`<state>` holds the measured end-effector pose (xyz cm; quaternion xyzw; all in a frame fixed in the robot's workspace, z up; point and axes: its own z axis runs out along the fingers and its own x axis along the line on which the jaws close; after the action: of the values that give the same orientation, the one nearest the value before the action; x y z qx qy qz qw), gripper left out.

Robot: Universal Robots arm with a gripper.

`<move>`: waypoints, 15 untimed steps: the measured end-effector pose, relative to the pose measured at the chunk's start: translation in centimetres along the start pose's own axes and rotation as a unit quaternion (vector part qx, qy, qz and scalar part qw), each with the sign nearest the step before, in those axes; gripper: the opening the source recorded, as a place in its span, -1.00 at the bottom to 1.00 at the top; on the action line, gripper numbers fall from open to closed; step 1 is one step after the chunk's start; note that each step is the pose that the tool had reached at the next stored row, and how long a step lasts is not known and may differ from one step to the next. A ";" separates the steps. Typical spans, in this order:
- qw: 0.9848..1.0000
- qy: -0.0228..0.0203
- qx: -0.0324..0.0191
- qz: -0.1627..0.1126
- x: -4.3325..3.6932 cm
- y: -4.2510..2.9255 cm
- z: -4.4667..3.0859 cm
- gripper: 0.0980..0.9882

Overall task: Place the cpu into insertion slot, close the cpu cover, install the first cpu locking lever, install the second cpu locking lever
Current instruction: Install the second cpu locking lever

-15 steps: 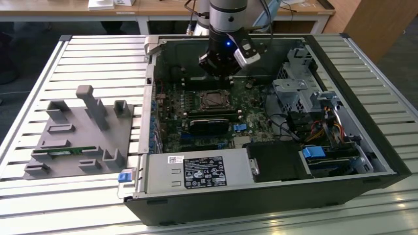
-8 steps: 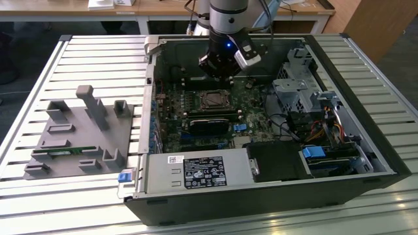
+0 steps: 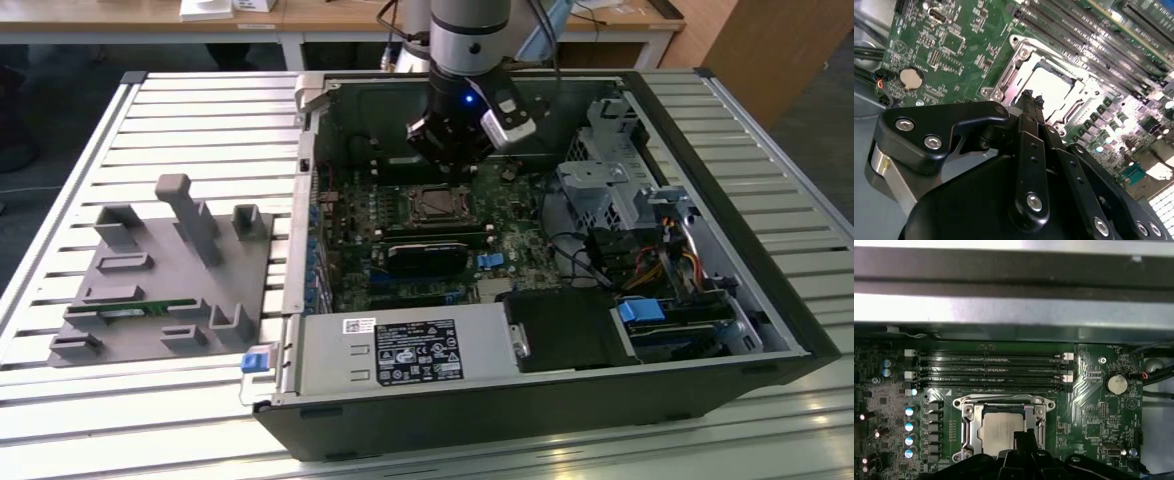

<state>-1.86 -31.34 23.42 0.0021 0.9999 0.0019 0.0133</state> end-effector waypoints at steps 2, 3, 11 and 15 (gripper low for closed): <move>1.000 0.000 0.000 0.000 0.00 -0.22 0.00 -0.96; 1.000 0.000 0.000 0.000 0.00 -0.30 0.00 -0.96; 1.000 0.002 0.000 0.000 -0.01 -1.19 0.00 -0.96; 1.000 0.002 0.000 0.000 -0.01 -1.78 -0.01 -0.96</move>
<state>-1.86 -33.11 23.42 0.0021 0.9999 0.0019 0.0113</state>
